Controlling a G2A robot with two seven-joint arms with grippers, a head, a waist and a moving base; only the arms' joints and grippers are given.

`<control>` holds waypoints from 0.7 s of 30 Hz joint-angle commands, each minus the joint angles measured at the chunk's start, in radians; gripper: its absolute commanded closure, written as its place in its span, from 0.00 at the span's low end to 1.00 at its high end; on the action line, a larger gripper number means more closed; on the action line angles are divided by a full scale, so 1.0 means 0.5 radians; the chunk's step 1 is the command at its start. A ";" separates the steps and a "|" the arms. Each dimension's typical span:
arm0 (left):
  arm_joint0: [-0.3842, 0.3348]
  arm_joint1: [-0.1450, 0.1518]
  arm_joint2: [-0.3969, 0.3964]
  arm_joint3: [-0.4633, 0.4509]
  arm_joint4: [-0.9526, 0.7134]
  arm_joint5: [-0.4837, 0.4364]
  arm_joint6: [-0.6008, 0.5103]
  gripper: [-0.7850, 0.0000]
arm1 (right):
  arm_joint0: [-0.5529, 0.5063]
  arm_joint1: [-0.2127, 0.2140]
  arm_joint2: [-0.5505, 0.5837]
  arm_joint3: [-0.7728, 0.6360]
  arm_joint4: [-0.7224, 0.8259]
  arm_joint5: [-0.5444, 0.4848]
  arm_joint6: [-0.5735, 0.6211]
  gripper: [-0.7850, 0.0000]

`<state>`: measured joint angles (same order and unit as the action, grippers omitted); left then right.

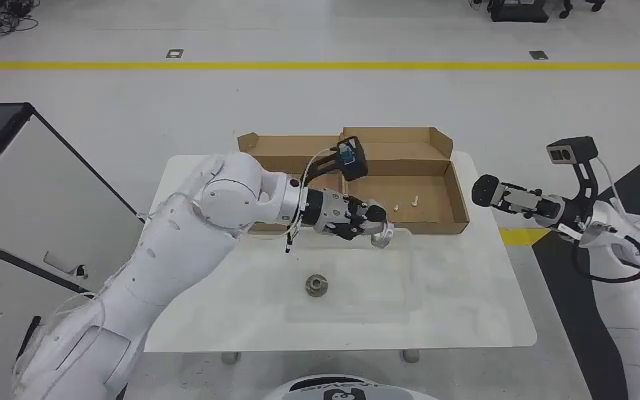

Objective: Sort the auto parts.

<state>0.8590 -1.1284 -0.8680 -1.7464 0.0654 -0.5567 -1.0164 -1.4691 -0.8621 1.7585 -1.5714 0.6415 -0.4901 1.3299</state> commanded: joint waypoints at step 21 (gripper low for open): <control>0.369 -0.005 -0.171 -0.030 -1.336 -0.718 0.461 1.00 | 0.000 0.000 0.000 0.000 0.000 0.000 0.000 0.00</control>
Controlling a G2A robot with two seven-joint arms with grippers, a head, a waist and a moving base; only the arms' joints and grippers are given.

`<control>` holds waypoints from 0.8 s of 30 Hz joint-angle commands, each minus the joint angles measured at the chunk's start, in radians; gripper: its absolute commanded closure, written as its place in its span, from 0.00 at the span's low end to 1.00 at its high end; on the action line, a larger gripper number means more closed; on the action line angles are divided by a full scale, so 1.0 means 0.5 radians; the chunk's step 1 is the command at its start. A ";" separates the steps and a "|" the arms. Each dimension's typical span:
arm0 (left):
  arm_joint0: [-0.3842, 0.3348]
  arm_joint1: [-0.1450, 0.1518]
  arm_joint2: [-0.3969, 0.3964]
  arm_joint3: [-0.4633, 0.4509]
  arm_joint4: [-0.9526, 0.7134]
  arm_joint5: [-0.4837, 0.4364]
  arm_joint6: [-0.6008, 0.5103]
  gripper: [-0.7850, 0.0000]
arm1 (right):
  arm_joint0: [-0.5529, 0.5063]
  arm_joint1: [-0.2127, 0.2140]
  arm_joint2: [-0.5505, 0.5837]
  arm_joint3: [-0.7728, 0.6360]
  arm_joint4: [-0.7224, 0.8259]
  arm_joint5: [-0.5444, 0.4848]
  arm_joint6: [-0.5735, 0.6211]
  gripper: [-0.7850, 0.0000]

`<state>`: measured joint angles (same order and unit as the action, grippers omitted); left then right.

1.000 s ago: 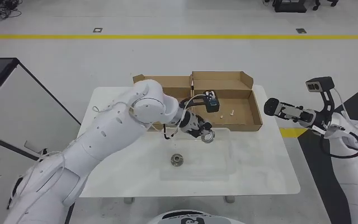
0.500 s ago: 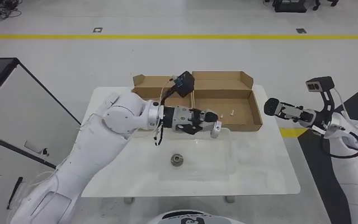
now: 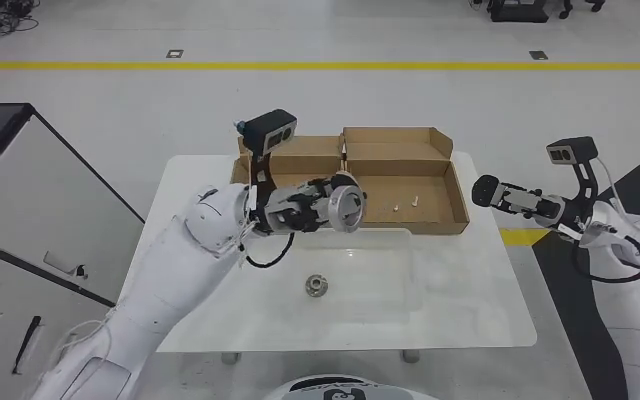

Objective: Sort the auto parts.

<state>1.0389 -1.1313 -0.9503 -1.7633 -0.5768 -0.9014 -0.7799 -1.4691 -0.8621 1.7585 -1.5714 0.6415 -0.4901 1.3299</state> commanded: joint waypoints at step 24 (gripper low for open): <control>0.157 -0.023 -0.144 -0.207 -0.724 -0.200 -0.078 1.00 | 0.000 0.000 0.000 0.000 0.000 0.000 0.000 0.00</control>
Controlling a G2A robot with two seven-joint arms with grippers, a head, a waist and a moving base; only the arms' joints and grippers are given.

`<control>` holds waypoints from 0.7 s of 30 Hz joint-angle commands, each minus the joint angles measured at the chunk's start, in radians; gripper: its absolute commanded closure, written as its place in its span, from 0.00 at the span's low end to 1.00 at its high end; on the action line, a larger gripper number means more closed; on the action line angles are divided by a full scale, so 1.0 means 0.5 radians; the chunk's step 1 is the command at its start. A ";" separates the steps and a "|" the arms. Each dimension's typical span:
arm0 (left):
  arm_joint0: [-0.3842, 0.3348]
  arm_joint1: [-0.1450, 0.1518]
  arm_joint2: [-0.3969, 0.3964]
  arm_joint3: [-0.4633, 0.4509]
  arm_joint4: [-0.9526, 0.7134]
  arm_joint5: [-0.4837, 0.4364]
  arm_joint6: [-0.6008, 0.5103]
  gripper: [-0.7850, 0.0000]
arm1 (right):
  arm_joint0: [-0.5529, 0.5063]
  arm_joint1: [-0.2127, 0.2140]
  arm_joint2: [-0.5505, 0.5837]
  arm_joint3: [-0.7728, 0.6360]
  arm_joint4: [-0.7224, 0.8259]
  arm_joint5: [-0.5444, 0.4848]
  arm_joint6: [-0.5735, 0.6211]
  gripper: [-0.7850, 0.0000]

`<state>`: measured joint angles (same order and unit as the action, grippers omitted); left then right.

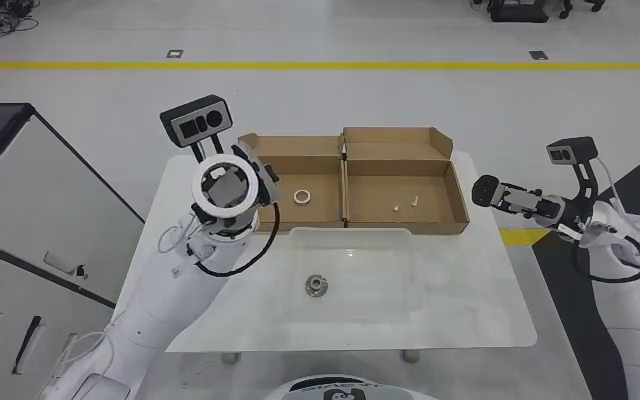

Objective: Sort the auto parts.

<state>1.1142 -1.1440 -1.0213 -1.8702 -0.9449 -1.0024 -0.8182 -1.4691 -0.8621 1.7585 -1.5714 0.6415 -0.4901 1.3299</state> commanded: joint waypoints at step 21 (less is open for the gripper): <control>0.051 0.024 -0.040 -0.073 0.016 -0.020 0.020 1.00 | 0.000 0.000 0.000 0.000 0.000 0.000 0.000 0.00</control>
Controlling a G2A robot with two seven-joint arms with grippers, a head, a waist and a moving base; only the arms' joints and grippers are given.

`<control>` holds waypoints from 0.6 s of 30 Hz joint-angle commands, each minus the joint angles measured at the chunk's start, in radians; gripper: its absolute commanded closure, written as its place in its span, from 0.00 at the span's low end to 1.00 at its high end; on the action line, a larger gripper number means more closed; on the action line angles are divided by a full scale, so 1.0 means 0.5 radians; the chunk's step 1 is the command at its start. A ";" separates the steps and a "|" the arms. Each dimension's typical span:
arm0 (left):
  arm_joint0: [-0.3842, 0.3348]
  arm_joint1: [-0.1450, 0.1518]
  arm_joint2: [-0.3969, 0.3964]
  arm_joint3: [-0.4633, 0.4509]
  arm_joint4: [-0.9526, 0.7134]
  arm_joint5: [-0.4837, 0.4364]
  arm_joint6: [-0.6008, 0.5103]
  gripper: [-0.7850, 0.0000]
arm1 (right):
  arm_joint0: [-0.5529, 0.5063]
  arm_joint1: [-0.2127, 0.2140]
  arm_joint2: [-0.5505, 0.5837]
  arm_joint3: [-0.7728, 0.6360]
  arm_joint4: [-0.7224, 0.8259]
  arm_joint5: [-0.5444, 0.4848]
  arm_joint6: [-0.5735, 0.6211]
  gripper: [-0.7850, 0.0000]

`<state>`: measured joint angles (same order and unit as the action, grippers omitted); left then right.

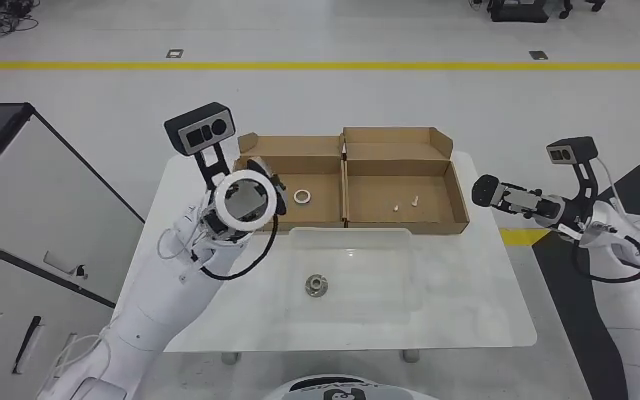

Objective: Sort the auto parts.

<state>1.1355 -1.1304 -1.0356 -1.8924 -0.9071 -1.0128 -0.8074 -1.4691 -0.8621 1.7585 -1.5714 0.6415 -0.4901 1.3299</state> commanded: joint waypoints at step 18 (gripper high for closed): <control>0.027 0.041 -0.084 0.149 0.500 0.035 -0.035 1.00 | 0.000 0.000 0.000 0.000 0.000 0.000 0.000 0.00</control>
<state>1.1473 -1.1084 -1.0871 -1.8170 -0.5800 -0.9796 -0.8418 -1.4691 -0.8621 1.7585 -1.5714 0.6415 -0.4901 1.3299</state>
